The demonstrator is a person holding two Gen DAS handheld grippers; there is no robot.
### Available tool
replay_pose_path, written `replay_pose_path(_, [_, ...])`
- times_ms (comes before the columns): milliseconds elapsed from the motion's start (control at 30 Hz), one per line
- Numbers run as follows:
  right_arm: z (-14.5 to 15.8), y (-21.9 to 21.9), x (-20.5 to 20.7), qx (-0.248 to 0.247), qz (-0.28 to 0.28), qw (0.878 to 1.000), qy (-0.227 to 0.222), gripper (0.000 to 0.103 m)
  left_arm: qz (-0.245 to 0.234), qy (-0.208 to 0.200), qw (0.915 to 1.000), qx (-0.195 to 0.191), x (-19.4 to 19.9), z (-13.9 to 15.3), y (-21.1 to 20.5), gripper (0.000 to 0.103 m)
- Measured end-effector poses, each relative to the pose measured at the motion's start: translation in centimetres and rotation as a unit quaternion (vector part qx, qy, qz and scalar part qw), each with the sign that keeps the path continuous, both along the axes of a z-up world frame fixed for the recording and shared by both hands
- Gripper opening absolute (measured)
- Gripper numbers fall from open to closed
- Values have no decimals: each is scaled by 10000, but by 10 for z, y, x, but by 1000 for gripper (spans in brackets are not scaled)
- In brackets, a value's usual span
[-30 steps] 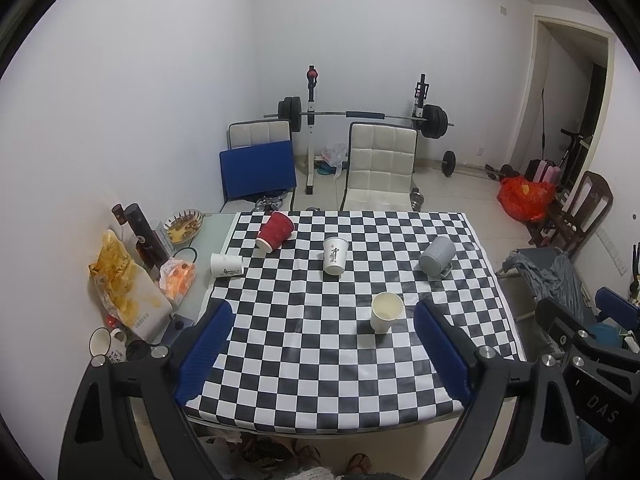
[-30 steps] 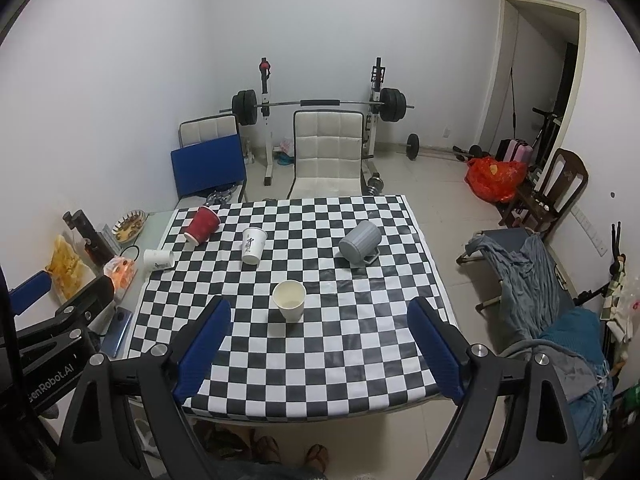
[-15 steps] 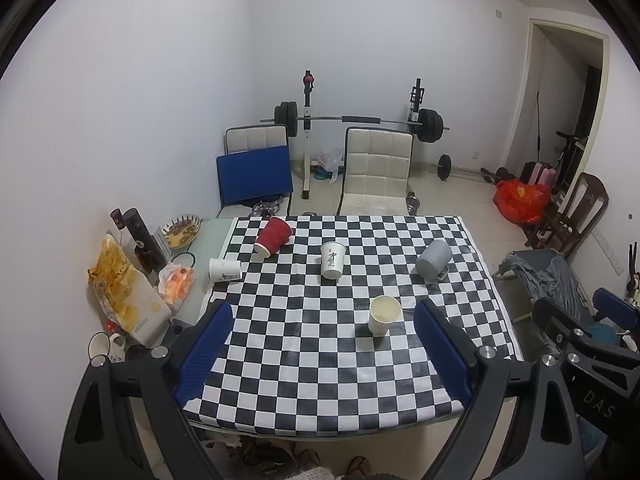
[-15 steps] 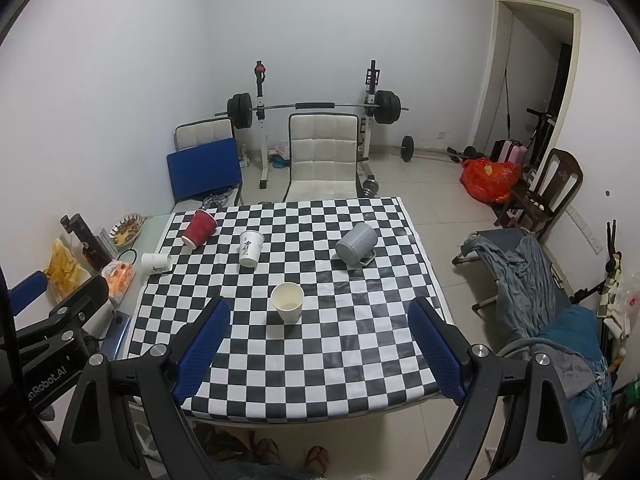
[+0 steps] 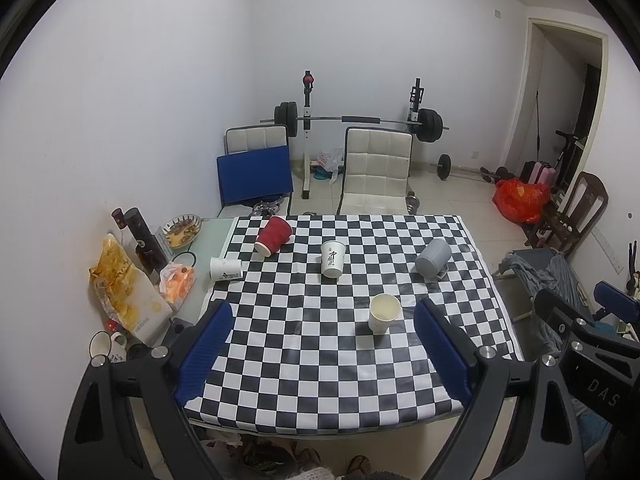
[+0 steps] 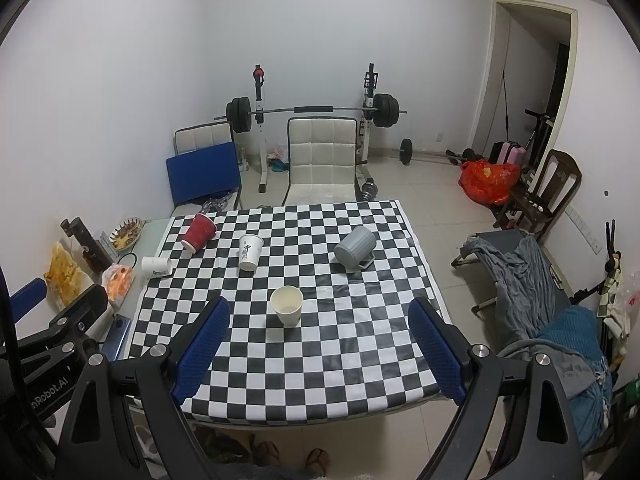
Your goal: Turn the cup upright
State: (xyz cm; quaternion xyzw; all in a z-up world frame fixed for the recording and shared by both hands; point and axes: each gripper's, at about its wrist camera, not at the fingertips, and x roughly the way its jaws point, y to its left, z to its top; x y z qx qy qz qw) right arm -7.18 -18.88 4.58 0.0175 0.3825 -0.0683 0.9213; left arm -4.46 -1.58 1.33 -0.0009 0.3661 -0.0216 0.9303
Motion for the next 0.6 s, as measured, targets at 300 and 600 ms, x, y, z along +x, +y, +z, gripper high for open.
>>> replay_pose_path(300, [3,1,2,-7,-5,10000,-5,92,-8,-24,10000,-3,-1,1,1,93])
replay_pose_path(600, [6,3,2,13,8,10000,-20,92,-2,-38,10000,10,-2,3,2,93])
